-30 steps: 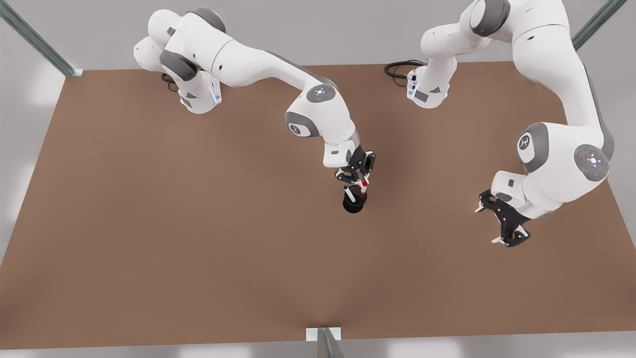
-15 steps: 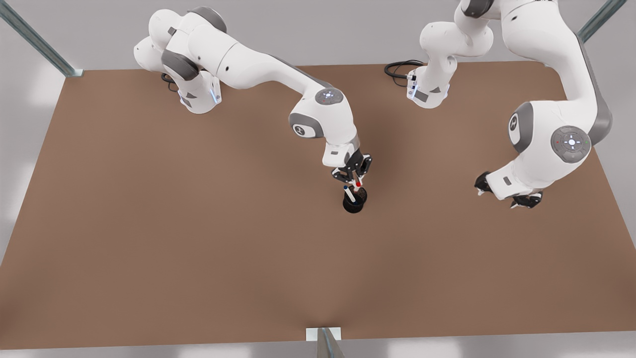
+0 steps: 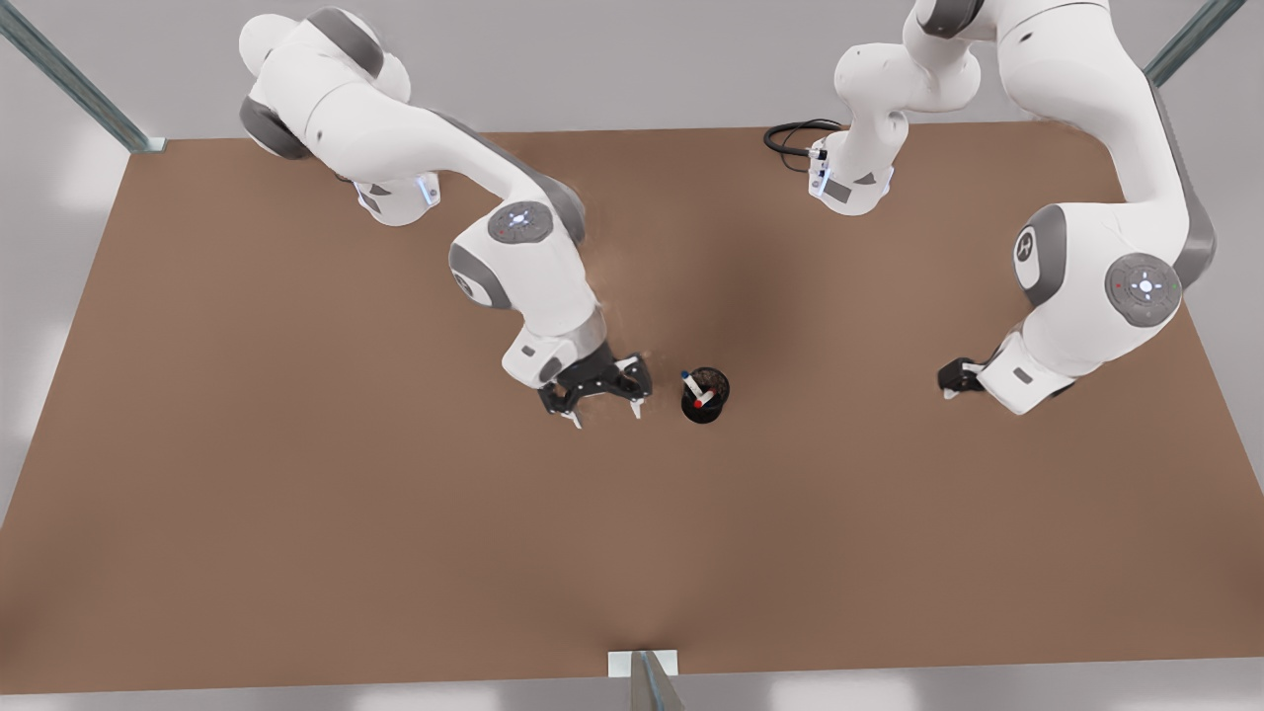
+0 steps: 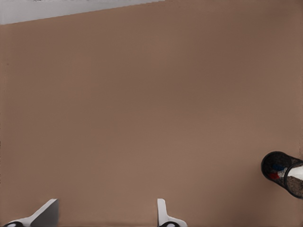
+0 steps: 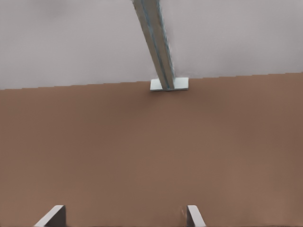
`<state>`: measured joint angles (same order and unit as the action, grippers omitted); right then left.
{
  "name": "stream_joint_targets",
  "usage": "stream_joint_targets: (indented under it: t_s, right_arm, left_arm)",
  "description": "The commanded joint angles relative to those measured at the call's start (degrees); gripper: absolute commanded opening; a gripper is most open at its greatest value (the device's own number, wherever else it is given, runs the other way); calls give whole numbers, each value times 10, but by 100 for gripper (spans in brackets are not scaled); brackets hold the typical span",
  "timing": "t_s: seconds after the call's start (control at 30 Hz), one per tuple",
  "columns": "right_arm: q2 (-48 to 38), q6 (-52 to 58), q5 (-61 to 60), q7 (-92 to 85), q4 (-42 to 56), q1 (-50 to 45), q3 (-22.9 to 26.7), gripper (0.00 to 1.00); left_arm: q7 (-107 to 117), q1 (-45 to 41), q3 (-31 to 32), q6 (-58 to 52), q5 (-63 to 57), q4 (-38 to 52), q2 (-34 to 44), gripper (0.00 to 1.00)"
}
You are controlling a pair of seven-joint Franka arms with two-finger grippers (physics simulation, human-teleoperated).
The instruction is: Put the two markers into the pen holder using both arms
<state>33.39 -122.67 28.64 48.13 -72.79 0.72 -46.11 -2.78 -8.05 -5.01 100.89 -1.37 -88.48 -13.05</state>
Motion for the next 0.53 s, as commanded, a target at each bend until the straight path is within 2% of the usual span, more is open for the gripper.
stream_joint_targets:
  t_s: [0.0,0.03,0.07,0.1,0.2,0.23,0.3,0.33,0.4,0.43,0.47,0.5]
  right_arm:
    - [-100,233,-27,-149,-37,147,-63,100]
    - [-160,237,-112,-222,-73,137,33,100]
    - [-233,262,-236,-341,-114,44,256,100]
    - [-250,301,-270,-378,-118,22,340,100]
    - [-266,292,-255,-481,-147,42,369,100]
    - [-266,317,-265,-467,-146,-3,426,100]
    - [-224,360,-271,-467,-86,-30,444,100]
    - [-224,353,-273,-471,-88,-61,480,100]
    - [-229,337,-290,-476,-99,-100,523,100]
    - [-229,313,-292,-477,-101,-105,528,100]
    - [-257,262,-292,-478,-163,-100,521,100]
    - [-258,257,-291,-476,-169,-102,521,100]
  left_arm:
    - [113,0,0,-3,8,8,4,100]
    - [94,-2,1,-6,13,36,0,100]
    - [59,1,-2,-42,36,36,28,100]
    - [-20,16,-10,-75,37,35,55,100]
    - [6,2,-5,-75,31,38,47,100]
    - [6,2,-5,-75,31,38,46,100]
    - [6,2,-5,-75,30,43,35,100]
    - [6,2,-5,-75,30,43,35,100]
    - [5,2,-5,-75,30,43,31,100]
    - [6,1,-5,-75,30,43,29,100]
    - [5,1,-5,-74,30,43,29,100]
    - [4,1,-5,-74,30,43,27,100]
